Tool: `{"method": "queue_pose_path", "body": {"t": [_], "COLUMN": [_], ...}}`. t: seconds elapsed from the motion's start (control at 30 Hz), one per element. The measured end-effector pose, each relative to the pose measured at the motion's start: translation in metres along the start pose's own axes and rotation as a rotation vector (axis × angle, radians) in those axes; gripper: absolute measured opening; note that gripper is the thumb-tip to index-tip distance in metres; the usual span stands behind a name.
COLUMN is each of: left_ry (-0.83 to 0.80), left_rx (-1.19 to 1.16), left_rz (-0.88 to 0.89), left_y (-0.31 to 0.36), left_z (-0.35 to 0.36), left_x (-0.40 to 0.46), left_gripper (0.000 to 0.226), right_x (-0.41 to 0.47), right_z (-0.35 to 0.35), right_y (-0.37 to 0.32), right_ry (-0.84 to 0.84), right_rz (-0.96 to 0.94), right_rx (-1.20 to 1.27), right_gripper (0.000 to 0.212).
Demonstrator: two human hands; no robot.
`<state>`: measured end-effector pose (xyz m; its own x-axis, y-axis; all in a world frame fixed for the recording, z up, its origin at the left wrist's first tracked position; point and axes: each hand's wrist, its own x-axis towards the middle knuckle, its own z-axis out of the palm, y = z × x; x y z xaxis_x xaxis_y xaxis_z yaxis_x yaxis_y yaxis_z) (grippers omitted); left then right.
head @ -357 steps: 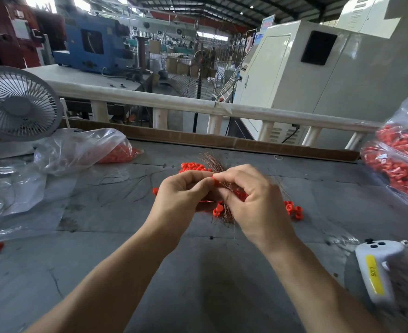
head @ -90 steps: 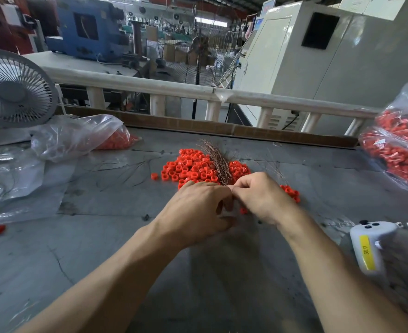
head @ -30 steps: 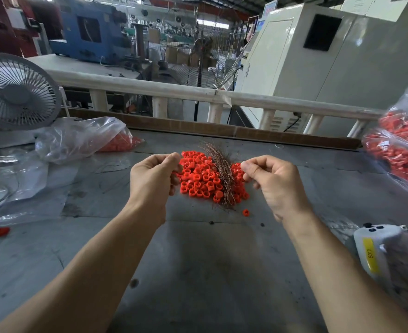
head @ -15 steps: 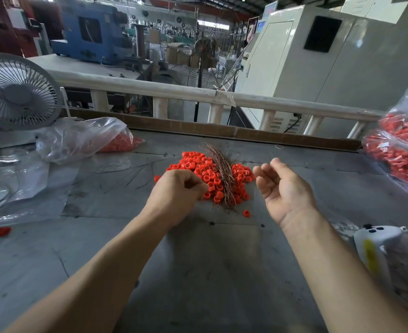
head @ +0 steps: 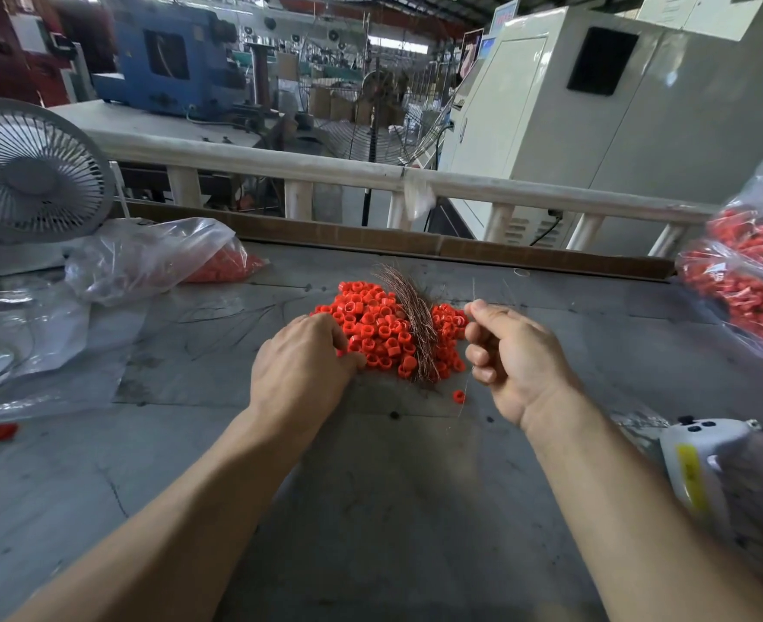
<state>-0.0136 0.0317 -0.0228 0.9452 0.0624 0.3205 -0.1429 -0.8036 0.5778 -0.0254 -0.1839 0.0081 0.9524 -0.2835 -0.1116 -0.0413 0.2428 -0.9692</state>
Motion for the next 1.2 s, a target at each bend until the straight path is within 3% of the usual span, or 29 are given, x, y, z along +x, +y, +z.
{"method": "queue_pose_path", "body": {"t": [0.13,0.77,0.97,1.2], "left_ry": [-0.008,0.030,0.088,-0.075], "left_rx": [-0.024,0.035,-0.514,-1.026], "left_rz": [-0.011,-0.015,-0.036,0.001], "left_y": [0.001,0.009,0.029,0.046], "left_z": [0.001,-0.005,-0.017,-0.013], "left_x": [0.001,-0.003,-0.008,-0.018], "left_gripper": [0.030,0.007,0.029,0.043], "right_x": [0.000,-0.006,-0.014,-0.022], "right_z": [0.002,0.008,0.015,0.026], "right_y": [0.005,0.014,0.010,0.013], "right_ry": [-0.029,-0.084,-0.189,-0.234], "right_rz": [-0.028,-0.167,-0.238,-0.307], "right_rx": [-0.073,-0.254,-0.261,-0.249], "right_gripper": [0.006,0.014,0.014,0.013]}}
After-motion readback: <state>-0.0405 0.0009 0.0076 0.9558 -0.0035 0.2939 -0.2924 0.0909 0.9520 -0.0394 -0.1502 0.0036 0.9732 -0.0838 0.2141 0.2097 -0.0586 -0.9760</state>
